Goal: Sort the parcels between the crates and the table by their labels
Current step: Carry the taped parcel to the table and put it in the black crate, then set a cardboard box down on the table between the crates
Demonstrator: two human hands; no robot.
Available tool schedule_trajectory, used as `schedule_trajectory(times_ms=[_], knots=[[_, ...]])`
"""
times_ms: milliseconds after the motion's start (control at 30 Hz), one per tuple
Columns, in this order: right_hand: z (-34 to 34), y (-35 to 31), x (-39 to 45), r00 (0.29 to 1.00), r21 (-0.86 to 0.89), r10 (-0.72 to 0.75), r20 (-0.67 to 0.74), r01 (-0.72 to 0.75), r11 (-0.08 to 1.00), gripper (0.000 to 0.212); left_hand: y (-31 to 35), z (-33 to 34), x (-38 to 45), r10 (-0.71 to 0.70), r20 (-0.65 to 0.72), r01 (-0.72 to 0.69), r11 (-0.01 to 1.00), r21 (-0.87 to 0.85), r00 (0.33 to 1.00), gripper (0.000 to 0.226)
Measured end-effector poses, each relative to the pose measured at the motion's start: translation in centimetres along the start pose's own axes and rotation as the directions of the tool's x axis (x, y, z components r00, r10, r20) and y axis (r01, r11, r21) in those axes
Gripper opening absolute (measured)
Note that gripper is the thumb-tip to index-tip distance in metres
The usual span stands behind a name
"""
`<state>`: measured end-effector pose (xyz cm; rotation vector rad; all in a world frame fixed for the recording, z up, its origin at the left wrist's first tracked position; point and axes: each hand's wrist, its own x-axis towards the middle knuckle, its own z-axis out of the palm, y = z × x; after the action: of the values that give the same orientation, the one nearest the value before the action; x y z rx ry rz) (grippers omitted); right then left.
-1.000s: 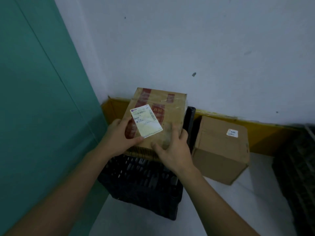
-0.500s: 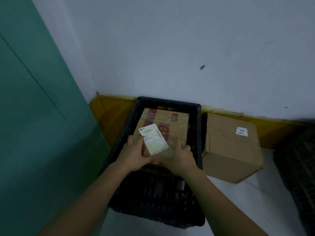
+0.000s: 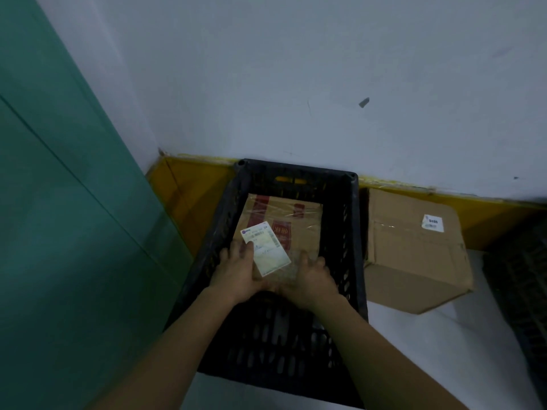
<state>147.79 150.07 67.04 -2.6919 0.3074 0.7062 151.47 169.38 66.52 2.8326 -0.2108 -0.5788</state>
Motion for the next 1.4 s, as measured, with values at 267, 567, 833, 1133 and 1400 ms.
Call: schedule_trajectory(times_ms=[267, 567, 833, 1133, 1400], knots=[[-0.2, -0.2, -0.6, 0.999, -0.239, -0.017, -0.037, 0.007, 0.971, 0.128, 0.6, -0.3, -0.2, 0.046, -0.012, -0.043, 0.979, 0.199, 0.999, 0.119], [-4.3, 0.9, -3.4, 0.91, -0.403, -0.27, -0.315, 0.129, 0.906, 0.088, 3.3, -2.3, -1.3, 0.136, -0.19, -0.079, 0.957, 0.281, 0.972, 0.092], [-7.5, 9.6, -6.7, 0.8, -0.255, -0.172, -0.575, 0.025, 0.967, 0.084, 12.3, -3.7, -2.7, 0.282, -0.35, -0.21, 0.951, 0.228, 0.893, 0.081], [-7.0, 24.0, -6.1, 0.868, -0.158, 0.068, -0.492, -0.166, 0.974, 0.087, 24.8, -0.6, -3.3, 0.416, -0.293, -0.366, 0.906, 0.211, 0.861, 0.078], [-6.8, 31.0, -5.7, 0.957, -0.144, 0.021, -0.291, -0.065, 0.987, 0.078, 28.5, 4.2, -1.9, 0.087, -0.018, -0.088, 0.995, -0.037, 0.996, 0.079]])
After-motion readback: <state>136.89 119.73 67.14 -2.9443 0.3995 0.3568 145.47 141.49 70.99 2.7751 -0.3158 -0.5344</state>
